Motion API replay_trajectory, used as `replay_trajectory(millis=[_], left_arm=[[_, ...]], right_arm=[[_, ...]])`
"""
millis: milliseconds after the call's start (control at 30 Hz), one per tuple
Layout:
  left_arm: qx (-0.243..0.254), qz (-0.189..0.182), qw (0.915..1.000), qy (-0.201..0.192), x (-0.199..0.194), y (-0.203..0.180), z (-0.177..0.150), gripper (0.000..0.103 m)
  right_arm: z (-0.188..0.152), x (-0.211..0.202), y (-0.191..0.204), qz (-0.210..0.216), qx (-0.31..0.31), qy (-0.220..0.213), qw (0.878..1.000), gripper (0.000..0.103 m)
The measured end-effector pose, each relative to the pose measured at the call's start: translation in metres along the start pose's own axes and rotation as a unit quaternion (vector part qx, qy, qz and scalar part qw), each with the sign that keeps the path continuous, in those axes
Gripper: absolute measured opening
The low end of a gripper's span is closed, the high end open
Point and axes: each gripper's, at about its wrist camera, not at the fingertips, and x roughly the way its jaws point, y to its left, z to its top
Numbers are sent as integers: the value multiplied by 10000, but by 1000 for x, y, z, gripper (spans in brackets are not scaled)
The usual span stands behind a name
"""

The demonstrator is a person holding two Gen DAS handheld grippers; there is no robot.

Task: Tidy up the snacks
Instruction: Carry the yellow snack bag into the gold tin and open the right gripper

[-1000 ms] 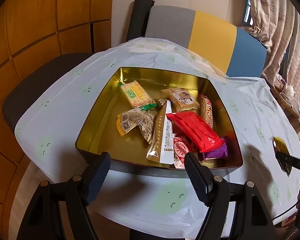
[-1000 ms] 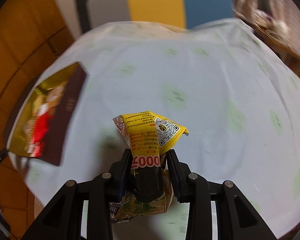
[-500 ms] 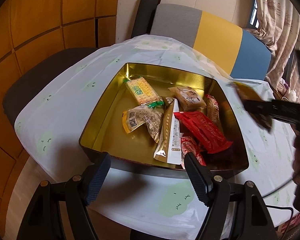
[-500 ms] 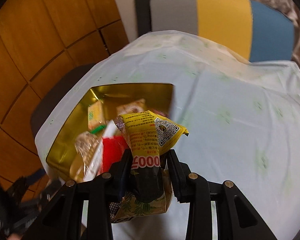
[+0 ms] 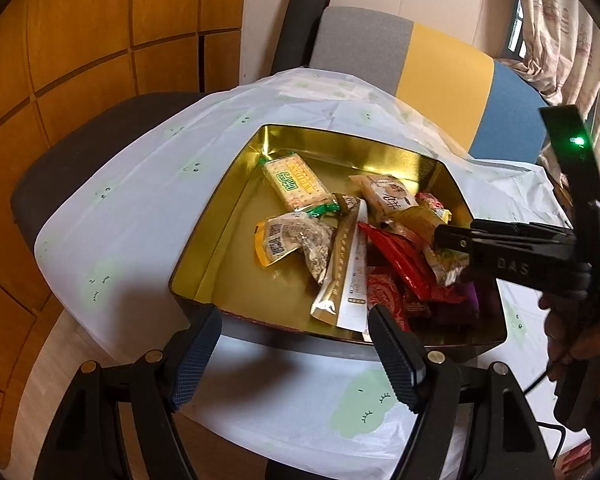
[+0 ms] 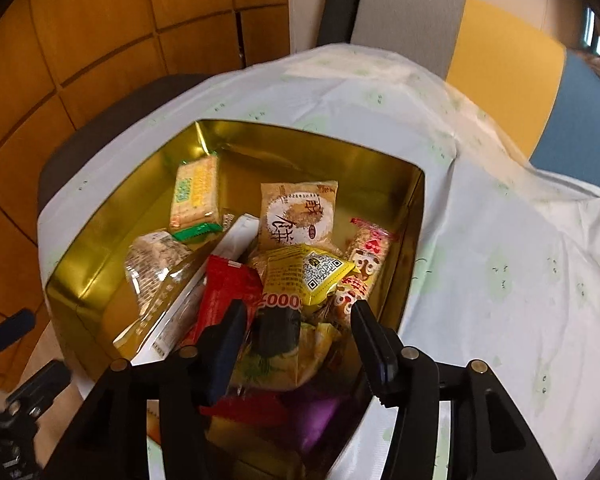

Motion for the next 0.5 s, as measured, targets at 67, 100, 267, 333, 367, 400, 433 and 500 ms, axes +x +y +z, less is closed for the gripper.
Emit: replay_trajectory(millis=[67, 100, 267, 333, 367, 400, 433, 500], left_arm=[[23, -34, 10000, -1, 0, -3, -1, 77], [37, -43, 10000, 7, 0, -5, -1, 77], [114, -45, 9999, -2, -4, -10, -2, 77], [127, -53, 9999, -5, -5, -10, -2, 77], [136, -55, 9999, -6, -6, -11, -2, 77], [153, -53, 9999, -8, -6, -12, -2, 77], [175, -46, 9998, -1, -7, -13, -2, 77], [187, -44, 9998, -3, -7, -14, -2, 77]], right_arm=[[-5, -2, 1, -6, -33, -37, 10000, 47], [-5, 0, 3, 10, -68, -10, 10000, 41], [-10, 8, 8, 1, -127, 20, 9999, 34], [-9, 13, 10, -37, -134, 34, 9999, 33], [-9, 15, 10, -76, -145, 52, 9999, 30], [-10, 19, 9, -80, -124, 113, 9998, 29], [-11, 21, 9, -75, -96, 166, 9998, 29], [-14, 22, 6, -41, -4, 167, 9999, 29]])
